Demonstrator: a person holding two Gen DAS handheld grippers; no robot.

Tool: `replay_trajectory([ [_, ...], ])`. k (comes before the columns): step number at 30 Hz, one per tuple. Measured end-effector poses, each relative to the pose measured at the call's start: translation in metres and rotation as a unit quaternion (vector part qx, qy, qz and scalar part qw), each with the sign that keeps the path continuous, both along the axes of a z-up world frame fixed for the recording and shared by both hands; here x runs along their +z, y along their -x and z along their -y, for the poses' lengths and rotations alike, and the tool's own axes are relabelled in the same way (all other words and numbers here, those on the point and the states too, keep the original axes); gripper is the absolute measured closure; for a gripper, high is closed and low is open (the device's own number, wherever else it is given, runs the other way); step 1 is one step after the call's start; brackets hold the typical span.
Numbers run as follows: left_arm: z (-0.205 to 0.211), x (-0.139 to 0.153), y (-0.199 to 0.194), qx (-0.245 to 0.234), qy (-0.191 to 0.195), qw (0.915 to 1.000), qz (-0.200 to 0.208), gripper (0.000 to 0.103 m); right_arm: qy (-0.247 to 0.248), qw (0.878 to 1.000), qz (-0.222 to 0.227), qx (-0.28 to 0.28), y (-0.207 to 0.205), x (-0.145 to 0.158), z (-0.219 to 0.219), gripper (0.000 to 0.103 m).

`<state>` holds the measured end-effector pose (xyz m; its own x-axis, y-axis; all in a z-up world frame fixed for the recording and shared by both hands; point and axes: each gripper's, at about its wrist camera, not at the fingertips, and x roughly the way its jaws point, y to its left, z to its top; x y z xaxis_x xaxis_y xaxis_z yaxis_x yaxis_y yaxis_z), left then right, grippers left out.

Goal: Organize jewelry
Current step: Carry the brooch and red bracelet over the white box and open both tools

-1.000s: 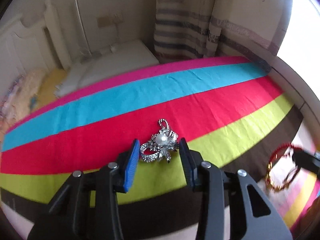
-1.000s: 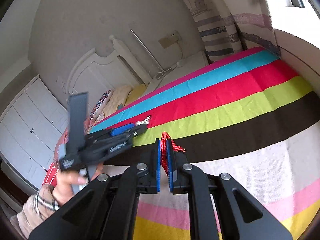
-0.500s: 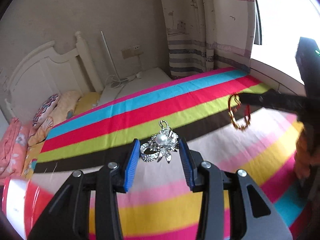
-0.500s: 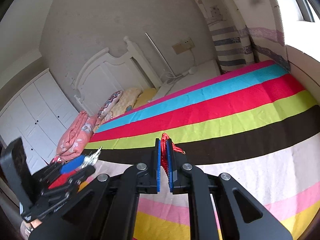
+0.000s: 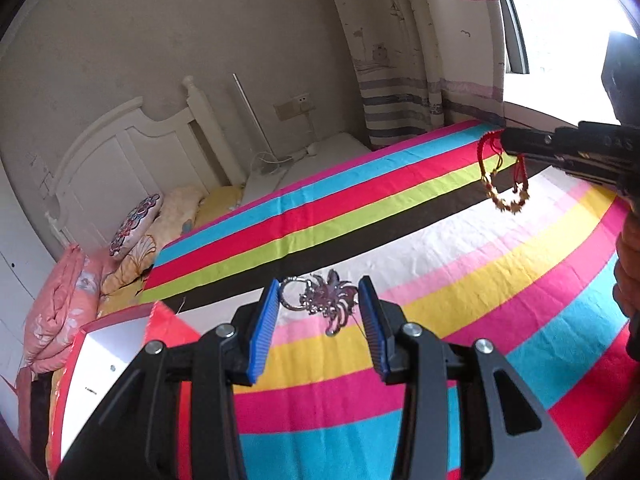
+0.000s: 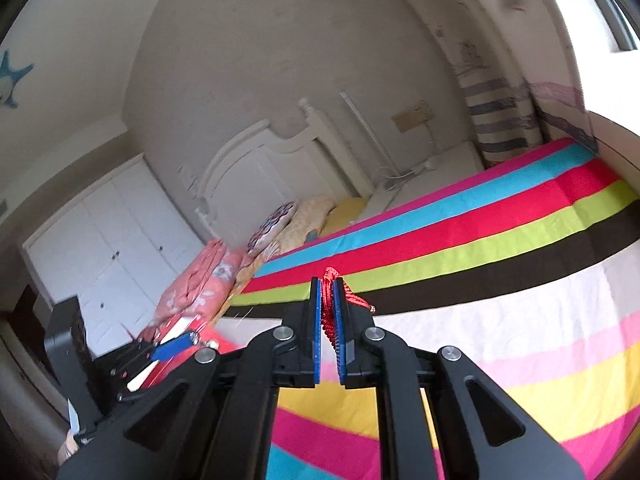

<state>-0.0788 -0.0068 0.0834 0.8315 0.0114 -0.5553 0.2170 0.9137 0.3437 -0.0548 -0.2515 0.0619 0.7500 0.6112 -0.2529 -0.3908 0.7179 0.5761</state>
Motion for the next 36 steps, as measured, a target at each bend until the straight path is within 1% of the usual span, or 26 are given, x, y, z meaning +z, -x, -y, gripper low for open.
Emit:
replay_trajectory([
  [4,-0.011,0.009,0.012,0.013,0.005,0.9999,0.006,0.063,0.011,1.0,0.006,0.025,0.01,0.01,-0.021,0.093],
  [10,-0.031,0.025,0.032,0.033,0.01,0.9991,0.025,0.063,0.037,0.997,0.022,0.058,0.022,0.025,-0.06,0.093],
  [19,-0.081,0.054,0.063,0.073,0.04,0.9953,0.049,0.063,0.075,0.99,0.06,0.106,0.046,0.056,-0.116,0.093],
  [23,-0.111,0.063,0.077,0.103,0.042,0.9918,0.062,0.063,0.1,0.983,0.078,0.137,0.059,0.068,-0.15,0.093],
  [28,-0.148,0.062,0.088,0.136,0.056,0.9875,0.056,0.063,0.133,0.969,0.097,0.182,0.077,0.075,-0.199,0.093],
  [31,-0.169,0.061,0.096,0.154,0.063,0.9844,0.056,0.063,0.154,0.96,0.113,0.202,0.09,0.08,-0.222,0.093],
  [36,-0.193,0.062,0.105,0.177,0.066,0.9802,0.058,0.063,0.17,0.949,0.133,0.232,0.102,0.092,-0.251,0.093],
])
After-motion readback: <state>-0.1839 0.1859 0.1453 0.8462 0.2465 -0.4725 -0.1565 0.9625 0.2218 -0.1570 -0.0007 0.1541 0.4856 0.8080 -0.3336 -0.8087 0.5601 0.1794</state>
